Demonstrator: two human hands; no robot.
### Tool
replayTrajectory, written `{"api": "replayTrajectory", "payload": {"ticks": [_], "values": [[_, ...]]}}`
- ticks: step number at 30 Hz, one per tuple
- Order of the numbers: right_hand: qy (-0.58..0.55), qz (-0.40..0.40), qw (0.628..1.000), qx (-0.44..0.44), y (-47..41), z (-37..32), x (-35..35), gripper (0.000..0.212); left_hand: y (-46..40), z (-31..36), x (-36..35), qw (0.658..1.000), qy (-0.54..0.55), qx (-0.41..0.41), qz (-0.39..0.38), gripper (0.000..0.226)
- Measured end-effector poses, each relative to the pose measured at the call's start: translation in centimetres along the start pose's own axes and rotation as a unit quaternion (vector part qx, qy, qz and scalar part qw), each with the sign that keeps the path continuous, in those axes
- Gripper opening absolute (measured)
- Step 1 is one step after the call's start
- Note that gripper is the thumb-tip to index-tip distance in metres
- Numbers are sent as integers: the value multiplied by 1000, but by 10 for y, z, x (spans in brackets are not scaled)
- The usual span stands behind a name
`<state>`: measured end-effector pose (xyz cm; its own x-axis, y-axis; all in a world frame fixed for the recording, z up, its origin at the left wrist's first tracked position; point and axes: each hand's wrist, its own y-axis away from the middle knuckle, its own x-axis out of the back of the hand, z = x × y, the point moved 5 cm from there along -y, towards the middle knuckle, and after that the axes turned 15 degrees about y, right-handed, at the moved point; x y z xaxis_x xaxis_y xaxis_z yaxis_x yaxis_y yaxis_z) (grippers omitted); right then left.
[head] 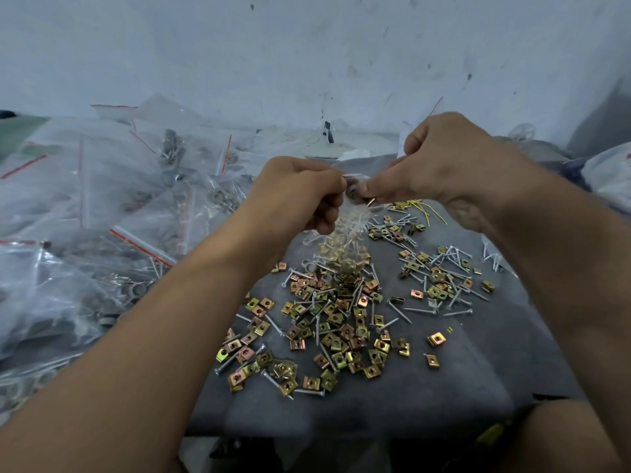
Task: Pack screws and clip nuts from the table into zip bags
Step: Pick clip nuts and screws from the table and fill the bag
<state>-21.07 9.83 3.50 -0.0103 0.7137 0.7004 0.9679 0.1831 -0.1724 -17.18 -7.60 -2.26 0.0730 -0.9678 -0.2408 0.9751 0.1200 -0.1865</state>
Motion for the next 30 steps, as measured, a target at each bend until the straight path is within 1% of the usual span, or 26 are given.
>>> {"api": "replayTrajectory", "payload": {"ticks": [4, 8, 9, 10, 12, 13, 14, 15, 16, 17, 18, 19, 20, 21, 23, 25, 26, 27, 28, 30], "values": [[-102, 0, 995, 3, -4, 1, 1, 57, -1, -1, 0, 999, 37, 15, 11, 18], [-210, -19, 978, 6, -4, 1, 3, 50, -4, -4, 4, 996, 67, 36, 41, 19], [-234, -17, 972, 5, -7, 3, 6, 52, -5, -4, 6, 995, 71, 40, 50, 21], [-264, -10, 964, 1, -10, 5, 10, 53, -6, -4, 8, 994, 77, 40, 60, 23], [-325, 13, 945, -10, -16, 17, 17, 41, -6, 0, 14, 992, 91, 25, 82, 26], [-333, 20, 942, -16, -19, 25, 18, 40, -7, 3, 16, 991, 98, 10, 94, 25], [-307, 20, 951, -21, -20, 34, 16, 44, -7, 8, 19, 989, 103, -10, 106, 25], [-233, 18, 972, -18, -20, 44, 13, 46, -7, 14, 23, 986, 107, -34, 119, 25], [-118, 10, 993, -9, -21, 56, 6, 44, -7, 20, 29, 983, 107, -59, 135, 25], [9, -11, 1000, 3, -20, 64, -4, 41, -6, 25, 35, 980, 98, -84, 151, 25], [114, -49, 992, 11, -18, 71, -16, 40, -5, 29, 41, 977, 85, -104, 166, 27], [184, -94, 978, 17, -16, 75, -28, 38, -3, 32, 47, 973, 74, -121, 182, 28], [238, -126, 963, 24, -16, 78, -39, 35, -1, 36, 54, 968, 72, -137, 199, 28], [285, -139, 948, 32, -17, 78, -47, 32, 2, 40, 60, 961, 77, -154, 218, 28], [334, -106, 934, 62, -22, 73, -54, 24, 6, 50, 72, 944, 92, -191, 253, 26], [309, -50, 942, 120, -24, 63, -59, 14, 10, 57, 80, 932, 88, -217, 277, 26], [283, -37, 946, 154, -22, 56, -64, 10, 12, 59, 83, 929, 77, -223, 286, 26], [265, -45, 945, 189, -20, 49, -71, 8, 14, 59, 86, 927, 64, -227, 292, 26], [264, -69, 935, 227, -17, 42, -80, 10, 16, 60, 88, 926, 50, -230, 296, 25], [317, -127, 891, 299, -12, 30, -101, 18, 20, 59, 90, 925, 17, -235, 299, 24]]}}
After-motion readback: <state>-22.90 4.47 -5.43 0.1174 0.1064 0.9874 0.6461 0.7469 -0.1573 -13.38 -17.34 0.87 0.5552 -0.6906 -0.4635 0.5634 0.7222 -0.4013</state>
